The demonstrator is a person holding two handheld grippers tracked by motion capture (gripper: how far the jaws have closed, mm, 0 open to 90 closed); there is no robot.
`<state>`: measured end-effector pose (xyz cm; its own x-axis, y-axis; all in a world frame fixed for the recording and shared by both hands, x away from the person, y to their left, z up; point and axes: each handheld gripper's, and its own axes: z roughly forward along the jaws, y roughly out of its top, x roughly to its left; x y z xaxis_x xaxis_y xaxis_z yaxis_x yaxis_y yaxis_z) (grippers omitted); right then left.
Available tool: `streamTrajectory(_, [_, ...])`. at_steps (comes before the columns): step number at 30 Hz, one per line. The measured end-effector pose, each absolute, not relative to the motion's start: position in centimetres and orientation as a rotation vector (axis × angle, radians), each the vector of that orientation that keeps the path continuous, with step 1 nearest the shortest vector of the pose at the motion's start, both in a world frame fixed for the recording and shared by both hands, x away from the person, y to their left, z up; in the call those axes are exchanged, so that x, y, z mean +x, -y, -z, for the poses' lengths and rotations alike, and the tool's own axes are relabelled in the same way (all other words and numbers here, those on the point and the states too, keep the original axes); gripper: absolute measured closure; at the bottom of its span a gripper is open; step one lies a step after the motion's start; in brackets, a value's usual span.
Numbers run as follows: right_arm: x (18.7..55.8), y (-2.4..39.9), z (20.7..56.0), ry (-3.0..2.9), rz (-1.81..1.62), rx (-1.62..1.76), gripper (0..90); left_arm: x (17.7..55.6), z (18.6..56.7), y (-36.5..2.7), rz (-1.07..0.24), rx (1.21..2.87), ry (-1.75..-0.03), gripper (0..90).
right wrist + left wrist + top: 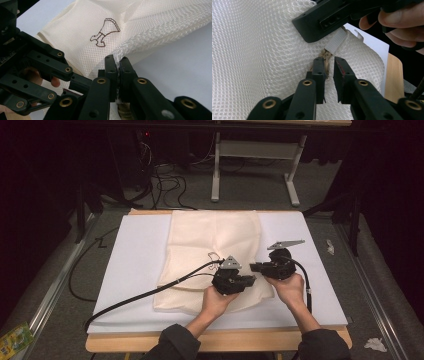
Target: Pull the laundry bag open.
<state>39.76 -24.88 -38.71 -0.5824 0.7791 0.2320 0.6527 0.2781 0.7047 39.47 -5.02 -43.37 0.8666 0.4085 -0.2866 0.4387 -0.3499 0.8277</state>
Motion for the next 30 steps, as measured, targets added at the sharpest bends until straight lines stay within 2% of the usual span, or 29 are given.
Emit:
streamTrajectory(9, [39.62, 24.87, 38.73, -2.389, -1.188, 1.332, 88.9, 39.44, 43.36, 5.01, 0.028, 1.989, -0.621, 86.6])
streamTrajectory(30, [39.42, 25.61, 38.82, -2.396, -1.149, 1.273, 89.0, 39.42, 42.44, 4.40, 0.029, 2.015, -0.610, 87.0])
